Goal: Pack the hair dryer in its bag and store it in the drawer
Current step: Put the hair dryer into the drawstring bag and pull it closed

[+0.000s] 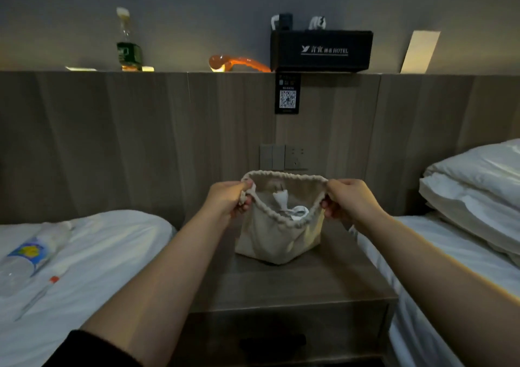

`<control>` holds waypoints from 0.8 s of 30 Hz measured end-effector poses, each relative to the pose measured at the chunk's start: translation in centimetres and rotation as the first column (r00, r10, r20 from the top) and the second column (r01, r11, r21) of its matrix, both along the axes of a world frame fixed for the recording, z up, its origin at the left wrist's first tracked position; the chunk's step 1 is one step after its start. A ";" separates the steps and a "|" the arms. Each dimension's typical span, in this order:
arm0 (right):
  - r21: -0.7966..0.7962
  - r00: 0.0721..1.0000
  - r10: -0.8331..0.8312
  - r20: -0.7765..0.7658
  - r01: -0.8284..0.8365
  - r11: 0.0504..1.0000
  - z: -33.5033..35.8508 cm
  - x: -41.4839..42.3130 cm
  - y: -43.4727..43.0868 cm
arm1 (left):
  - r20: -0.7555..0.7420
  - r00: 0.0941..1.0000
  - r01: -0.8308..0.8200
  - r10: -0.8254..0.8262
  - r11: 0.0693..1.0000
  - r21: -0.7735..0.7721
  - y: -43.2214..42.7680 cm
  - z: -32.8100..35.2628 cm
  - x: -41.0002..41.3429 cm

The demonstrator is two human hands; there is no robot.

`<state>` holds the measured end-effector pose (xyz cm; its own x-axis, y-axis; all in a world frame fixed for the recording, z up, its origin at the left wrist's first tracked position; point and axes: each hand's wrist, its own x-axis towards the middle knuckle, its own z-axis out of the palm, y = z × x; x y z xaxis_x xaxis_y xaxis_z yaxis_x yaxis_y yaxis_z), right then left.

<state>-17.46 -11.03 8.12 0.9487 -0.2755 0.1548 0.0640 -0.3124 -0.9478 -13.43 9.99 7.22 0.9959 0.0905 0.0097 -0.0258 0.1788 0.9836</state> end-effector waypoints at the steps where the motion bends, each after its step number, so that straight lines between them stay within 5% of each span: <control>1: 0.024 1.000 -0.001 -0.011 0.002 1.000 0.9 0.3 -0.2 | -0.001 1.000 -0.002 0.002 1.000 -0.002 0.0 1.0 0.5; 6: 0.210 1.000 -0.029 0.008 0.026 0.977 4.7 2.6 -1.6 | 0.007 1.000 0.018 -0.018 1.000 0.016 0.1 5.2 3.1; 12: 0.192 0.999 -0.019 0.040 0.011 0.981 5.4 4.2 -3.2 | 0.152 0.988 -0.034 0.004 0.980 0.194 -0.5 7.5 4.1; 17: 0.127 0.963 0.260 -0.063 -0.251 0.960 6.0 3.2 -4.3 | 0.210 0.976 0.021 -0.061 0.982 0.187 -1.0 7.5 4.1; 20: 0.176 0.877 0.450 -0.168 -0.423 0.889 6.9 2.2 -4.5 | 0.248 0.963 0.022 -0.103 0.951 0.308 -0.9 7.0 4.1; 24: 0.277 0.878 0.447 -0.172 -0.393 0.877 7.3 1.9 -5.5 | 0.332 0.934 -0.083 -0.132 0.823 0.562 0.4 7.2 3.7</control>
